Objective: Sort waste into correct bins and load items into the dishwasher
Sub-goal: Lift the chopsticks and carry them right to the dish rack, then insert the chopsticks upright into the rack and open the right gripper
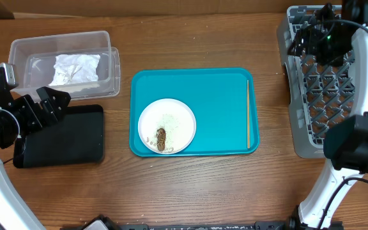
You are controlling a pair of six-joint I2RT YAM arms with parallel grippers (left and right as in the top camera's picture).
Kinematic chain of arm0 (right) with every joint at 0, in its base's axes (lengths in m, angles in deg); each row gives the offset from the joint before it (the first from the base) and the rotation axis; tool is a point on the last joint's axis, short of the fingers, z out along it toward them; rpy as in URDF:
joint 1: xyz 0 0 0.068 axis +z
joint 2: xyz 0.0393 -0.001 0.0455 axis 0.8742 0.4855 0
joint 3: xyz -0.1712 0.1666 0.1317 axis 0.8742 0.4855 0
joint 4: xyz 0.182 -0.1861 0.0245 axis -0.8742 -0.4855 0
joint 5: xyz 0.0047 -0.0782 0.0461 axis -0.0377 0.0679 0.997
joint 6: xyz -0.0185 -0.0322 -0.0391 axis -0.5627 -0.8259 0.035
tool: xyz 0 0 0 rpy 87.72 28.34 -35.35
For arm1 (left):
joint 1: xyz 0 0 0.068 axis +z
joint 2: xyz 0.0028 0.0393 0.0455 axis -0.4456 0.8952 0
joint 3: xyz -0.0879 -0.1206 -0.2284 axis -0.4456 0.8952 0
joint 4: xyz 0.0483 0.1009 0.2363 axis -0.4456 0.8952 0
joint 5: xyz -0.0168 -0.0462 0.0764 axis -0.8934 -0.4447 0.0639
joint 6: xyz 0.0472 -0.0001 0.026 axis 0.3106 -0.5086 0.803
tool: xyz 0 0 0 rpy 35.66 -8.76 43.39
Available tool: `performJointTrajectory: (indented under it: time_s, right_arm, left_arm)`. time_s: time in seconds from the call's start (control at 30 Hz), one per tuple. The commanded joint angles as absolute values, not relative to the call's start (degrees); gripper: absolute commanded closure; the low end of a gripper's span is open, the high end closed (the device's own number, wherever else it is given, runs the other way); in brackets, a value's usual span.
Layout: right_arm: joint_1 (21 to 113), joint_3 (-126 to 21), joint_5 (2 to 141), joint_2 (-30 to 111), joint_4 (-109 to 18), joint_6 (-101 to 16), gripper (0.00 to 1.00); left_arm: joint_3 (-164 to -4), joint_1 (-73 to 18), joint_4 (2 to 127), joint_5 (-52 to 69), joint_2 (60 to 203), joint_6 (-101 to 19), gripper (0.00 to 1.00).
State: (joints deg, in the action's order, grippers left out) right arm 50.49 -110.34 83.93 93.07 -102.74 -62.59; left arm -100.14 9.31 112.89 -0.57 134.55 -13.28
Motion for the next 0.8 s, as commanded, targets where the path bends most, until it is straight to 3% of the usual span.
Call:
performJointTrajectory:
  time_s: [0.0, 0.03, 0.07, 0.1, 0.4, 0.77]
  right_arm:
    - [51.24, -113.38, 102.34, 91.7, -107.92, -63.9, 0.17]
    - [51.65, -113.18, 101.18, 91.7, -108.83, -64.08, 0.34]
    - [52.29, -112.48, 98.9, 91.7, -109.25, -64.01, 0.43]
    - [52.88, -111.78, 97.16, 91.7, -109.45, -63.77, 0.44]
    - [62.73, -97.2, 72.26, 91.72, -102.36, -46.83, 0.43]
    - [73.84, -74.65, 68.02, 91.72, -85.64, -41.21, 0.42]
  left_arm:
    - [-100.49, 9.53, 112.85, -0.57, 134.47, -12.36, 0.0]
    - [-100.49, 9.53, 112.85, -0.57, 134.47, -12.36, 0.0]
    - [-100.49, 9.53, 112.85, -0.57, 134.47, -12.36, 0.0]
    - [-100.49, 9.53, 112.85, -0.57, 134.47, -12.36, 0.0]
    - [-100.49, 9.53, 112.85, -0.57, 134.47, -12.36, 0.0]
    - [-100.49, 9.53, 112.83, -0.57, 134.47, -12.36, 0.0]
